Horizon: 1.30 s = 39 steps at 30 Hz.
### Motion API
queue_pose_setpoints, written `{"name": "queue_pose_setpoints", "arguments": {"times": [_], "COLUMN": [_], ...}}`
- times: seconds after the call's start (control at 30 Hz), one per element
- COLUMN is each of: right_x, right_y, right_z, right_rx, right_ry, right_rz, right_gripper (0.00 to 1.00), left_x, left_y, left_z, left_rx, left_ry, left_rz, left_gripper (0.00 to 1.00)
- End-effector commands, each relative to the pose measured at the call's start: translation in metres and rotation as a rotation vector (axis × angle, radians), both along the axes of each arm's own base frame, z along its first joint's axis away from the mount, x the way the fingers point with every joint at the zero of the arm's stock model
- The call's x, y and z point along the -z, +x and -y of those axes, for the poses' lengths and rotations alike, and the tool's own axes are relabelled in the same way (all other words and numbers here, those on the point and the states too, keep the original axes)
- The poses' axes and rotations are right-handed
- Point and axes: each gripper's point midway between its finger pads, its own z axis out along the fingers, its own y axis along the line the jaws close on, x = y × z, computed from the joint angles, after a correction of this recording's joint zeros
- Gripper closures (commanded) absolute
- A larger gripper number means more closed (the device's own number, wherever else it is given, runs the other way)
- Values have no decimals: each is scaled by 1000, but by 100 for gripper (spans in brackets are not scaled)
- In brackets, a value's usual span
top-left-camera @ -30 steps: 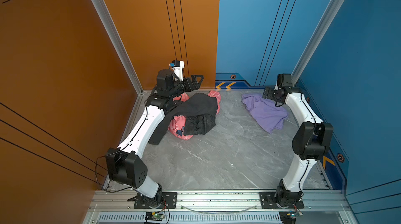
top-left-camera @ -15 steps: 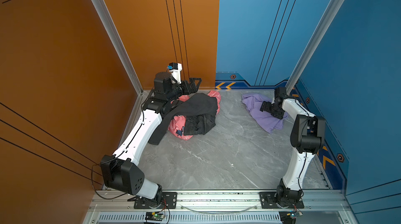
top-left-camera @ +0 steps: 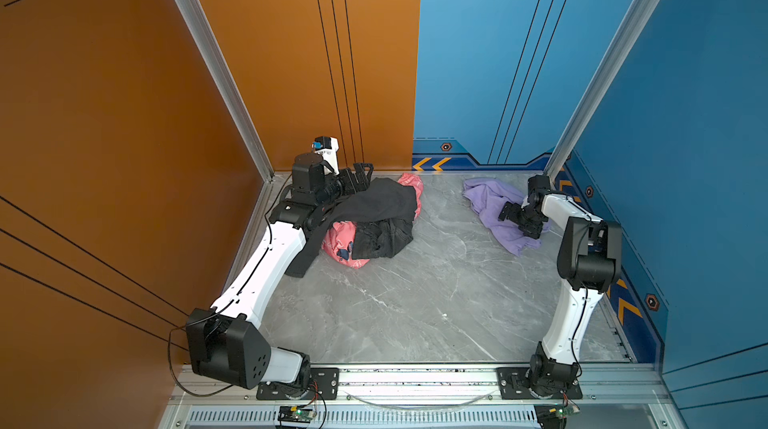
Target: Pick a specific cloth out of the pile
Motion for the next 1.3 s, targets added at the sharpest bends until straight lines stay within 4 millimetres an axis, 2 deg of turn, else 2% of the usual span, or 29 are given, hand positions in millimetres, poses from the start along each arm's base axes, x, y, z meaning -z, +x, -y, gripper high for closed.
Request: {"name": "queue_pose_setpoints", "arguments": {"times": [0.0,0.17,0.23,0.3,0.4,0.5,0.6,0.67,0.8,0.97,1.1,1.27], "right_x": [-44,-110,-132,-151,-165,-160,-147,-138,-120,-96,-93,-81], "right_y": [0,8,8,3,-11,-28,-44,-52,-64,-69,-62,-73], "right_z": [1,8,10,14,18,22,22,18,2,-11,-20,-24], "right_rx": [-1,-2,5,26,61,82,83,51,-62,-107,-168,-176], "right_ry": [-13,-94,-127,-168,-230,-282,-327,-369,-480,-486,-478,-477], "right_rz": [95,347,461,572,697,738,729,741,754,745,721,758], "right_gripper": [0,0,0,0,0,0,0,0,0,0,0,0], "left_x": [10,36,47,55,73,88,108,123,141,171,191,205], "left_y": [-5,-14,-18,-21,-26,-32,-36,-40,-45,-52,-50,-51], "left_z": [-28,-64,-71,-76,-93,-109,-124,-133,-148,-167,-171,-174], "left_rx": [-116,-263,-278,-286,-367,-446,-505,-536,-599,-629,-600,-576], "left_ry": [87,242,308,347,379,395,431,451,455,526,561,578], "left_rz": [-1,-15,-13,0,9,13,2,0,66,29,7,-16], "left_gripper": [2,2,2,2,2,2,2,2,2,2,2,2]}}
